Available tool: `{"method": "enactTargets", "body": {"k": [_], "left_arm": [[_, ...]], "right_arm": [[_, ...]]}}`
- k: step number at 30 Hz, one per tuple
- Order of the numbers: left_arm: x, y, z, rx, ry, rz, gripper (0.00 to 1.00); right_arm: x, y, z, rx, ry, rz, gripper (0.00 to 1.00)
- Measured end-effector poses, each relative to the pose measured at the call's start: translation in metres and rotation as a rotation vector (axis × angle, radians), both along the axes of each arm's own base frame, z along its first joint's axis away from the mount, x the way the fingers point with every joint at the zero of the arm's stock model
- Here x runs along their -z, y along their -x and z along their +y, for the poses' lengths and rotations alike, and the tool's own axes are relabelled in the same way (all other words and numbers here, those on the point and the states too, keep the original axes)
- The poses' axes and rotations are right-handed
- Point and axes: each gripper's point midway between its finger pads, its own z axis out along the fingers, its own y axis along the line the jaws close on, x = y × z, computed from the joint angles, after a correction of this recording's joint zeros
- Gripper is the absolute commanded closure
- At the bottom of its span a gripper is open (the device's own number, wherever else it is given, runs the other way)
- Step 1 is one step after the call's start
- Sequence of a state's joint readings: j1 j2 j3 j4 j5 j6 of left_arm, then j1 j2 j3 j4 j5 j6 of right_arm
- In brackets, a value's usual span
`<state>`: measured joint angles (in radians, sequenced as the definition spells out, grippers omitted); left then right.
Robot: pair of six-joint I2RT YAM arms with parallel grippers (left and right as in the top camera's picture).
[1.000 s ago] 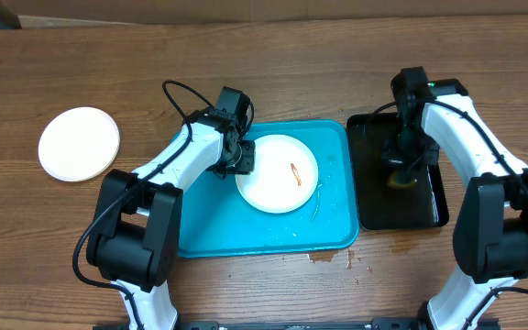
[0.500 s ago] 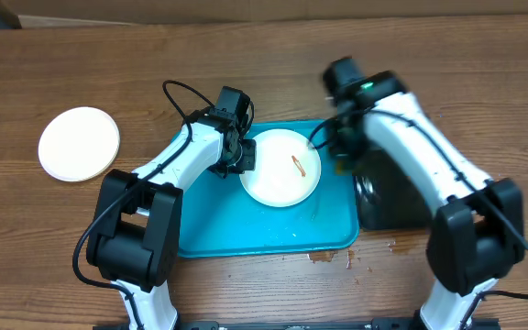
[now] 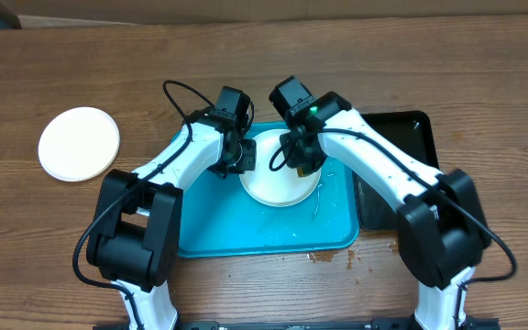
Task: Clean dirty plates on tray and stack at the side
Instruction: 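Rub the sponge in the black tray water with the right gripper, then scrub the held white plate with the sponge in the right gripper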
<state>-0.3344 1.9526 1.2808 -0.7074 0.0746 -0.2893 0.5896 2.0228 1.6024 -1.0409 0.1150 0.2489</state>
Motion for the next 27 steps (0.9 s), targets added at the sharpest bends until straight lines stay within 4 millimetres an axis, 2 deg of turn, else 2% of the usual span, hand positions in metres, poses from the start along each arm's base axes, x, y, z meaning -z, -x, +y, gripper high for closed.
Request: {"method": "enactTargets", "body": {"k": [4, 7, 11, 13, 18, 19, 22, 24, 27], "left_arm": [[0.0, 0.001, 0.0, 0.0, -0.001, 0.002, 0.92], [0.0, 0.001, 0.0, 0.0, -0.001, 0.003, 0.91], [0.0, 0.001, 0.0, 0.0, -0.001, 0.003, 0.88], [0.0, 0.001, 0.0, 0.0, -0.001, 0.003, 0.87], [0.0, 0.001, 0.0, 0.0, -0.002, 0.004, 0.86], [0.0, 0.001, 0.0, 0.0, -0.002, 0.004, 0.85], [0.0, 0.001, 0.001, 0.0, -0.002, 0.005, 0.84], [0.0, 0.002, 0.001, 0.0, -0.003, 0.006, 0.86], [0.0, 0.002, 0.001, 0.001, -0.003, 0.01, 0.96]], "right_arm": [[0.021, -0.003, -0.005, -0.006, 0.055, 0.018, 0.96], [0.032, -0.007, -0.005, -0.008, 0.066, 0.015, 0.87], [0.036, -0.009, -0.003, -0.01, 0.065, 0.01, 0.76], [0.036, -0.009, -0.004, -0.014, 0.067, 0.013, 0.76], [0.036, -0.005, -0.006, -0.011, 0.077, 0.029, 0.78], [0.036, -0.004, -0.007, -0.011, 0.079, 0.031, 0.8], [0.036, -0.004, -0.007, -0.012, 0.079, 0.032, 0.96], [0.036, -0.003, -0.008, -0.012, 0.083, 0.037, 0.96], [0.036, -0.003, -0.009, -0.009, 0.083, 0.039, 0.96]]}}
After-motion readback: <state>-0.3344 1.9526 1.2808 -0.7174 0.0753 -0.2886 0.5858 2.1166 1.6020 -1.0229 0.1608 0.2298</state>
